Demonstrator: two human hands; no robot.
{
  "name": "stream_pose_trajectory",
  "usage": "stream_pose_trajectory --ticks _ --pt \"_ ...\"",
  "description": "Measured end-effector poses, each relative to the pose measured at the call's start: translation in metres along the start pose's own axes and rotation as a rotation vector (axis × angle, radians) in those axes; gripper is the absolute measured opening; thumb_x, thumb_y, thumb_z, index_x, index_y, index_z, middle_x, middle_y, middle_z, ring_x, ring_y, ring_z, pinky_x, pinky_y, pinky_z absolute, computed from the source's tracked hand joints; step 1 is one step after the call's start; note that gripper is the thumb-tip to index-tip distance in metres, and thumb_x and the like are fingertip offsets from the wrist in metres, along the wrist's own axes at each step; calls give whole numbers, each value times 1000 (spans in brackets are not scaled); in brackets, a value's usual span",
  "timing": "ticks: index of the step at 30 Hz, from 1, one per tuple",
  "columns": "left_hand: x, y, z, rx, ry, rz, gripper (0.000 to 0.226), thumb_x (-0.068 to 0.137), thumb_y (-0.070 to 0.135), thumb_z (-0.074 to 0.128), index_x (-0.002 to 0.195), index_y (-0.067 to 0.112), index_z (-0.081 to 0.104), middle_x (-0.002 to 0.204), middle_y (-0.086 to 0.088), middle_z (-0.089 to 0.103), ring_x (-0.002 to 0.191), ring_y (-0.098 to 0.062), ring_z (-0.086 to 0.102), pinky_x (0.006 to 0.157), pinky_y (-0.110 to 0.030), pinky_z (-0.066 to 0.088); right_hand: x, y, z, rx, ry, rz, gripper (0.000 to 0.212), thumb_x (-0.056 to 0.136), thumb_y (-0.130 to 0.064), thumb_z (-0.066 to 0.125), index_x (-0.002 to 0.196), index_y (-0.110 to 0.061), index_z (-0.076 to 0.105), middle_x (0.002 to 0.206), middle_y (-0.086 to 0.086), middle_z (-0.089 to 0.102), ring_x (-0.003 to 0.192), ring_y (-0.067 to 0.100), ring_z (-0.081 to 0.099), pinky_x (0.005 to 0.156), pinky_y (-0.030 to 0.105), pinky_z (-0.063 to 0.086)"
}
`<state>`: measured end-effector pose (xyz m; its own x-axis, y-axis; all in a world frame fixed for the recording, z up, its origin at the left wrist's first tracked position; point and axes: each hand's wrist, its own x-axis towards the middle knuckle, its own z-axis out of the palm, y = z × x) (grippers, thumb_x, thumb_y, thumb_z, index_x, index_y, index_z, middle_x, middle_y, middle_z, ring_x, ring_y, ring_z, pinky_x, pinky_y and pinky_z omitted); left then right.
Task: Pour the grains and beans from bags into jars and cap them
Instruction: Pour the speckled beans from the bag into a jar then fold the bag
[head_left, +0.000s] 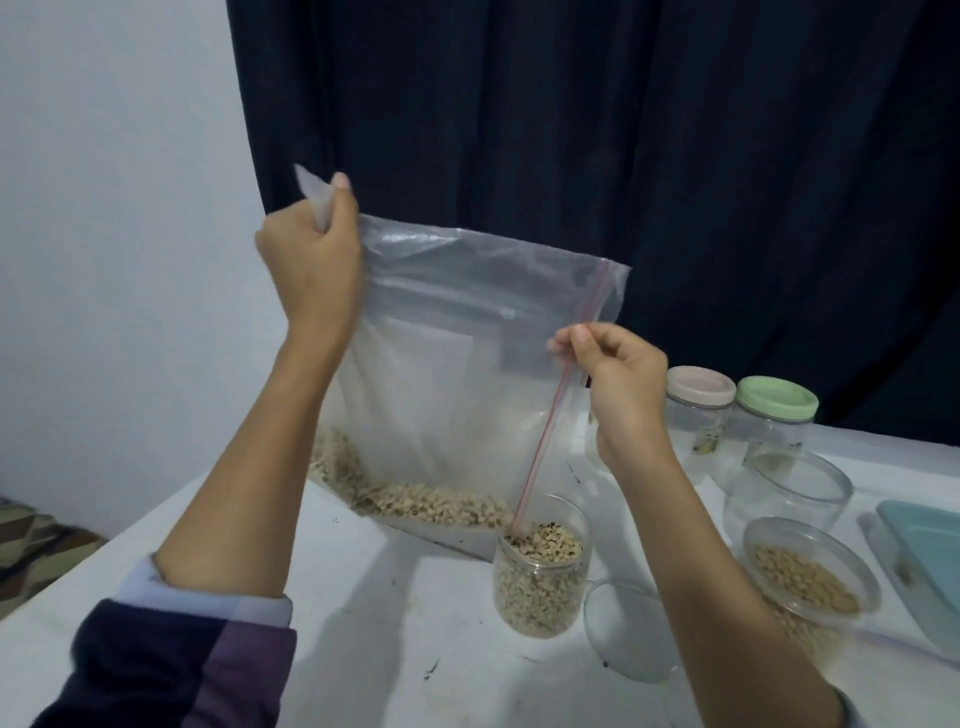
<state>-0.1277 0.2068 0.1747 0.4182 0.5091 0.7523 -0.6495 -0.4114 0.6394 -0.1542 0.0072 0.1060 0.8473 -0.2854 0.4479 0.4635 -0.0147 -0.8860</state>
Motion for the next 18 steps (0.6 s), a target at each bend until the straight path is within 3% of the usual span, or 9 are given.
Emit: stream_pose_trajectory --ticks 5,10,13,18 --pt "-12 1 7 12 -72 49 59 94 21 54 47 20 18 32 12 25 35 -5 22 44 -15 16 -4 5 7 -55 -40 -10 27 94 -4 55 74 -19 67 77 -4 69 75 3 62 72 8 47" --pt "-5 1 2 -39 -9 -11 58 94 22 55 48 20 19 33 12 25 36 -4 21 44 -17 17 2 5 2 0 40 -2 29 94 -4 55 72 -20 66 79 -2 70 79 6 63 75 12 47" --pt "-12 3 8 -2 -70 42 59 93 21 55 47 20 19 32 12 26 36 -5 22 44 -17 17 -2 9 5 -37 -7 2 28 94 -5 55 73 -20 67 78 -5 68 77 4 62 74 9 47" --pt "-6 6 4 -46 -26 15 59 94 19 54 47 21 20 32 13 26 35 -4 23 43 -14 17 2 4 -1 -6 28 -12 26 93 -5 55 75 -20 67 79 -4 70 77 1 63 72 5 45"
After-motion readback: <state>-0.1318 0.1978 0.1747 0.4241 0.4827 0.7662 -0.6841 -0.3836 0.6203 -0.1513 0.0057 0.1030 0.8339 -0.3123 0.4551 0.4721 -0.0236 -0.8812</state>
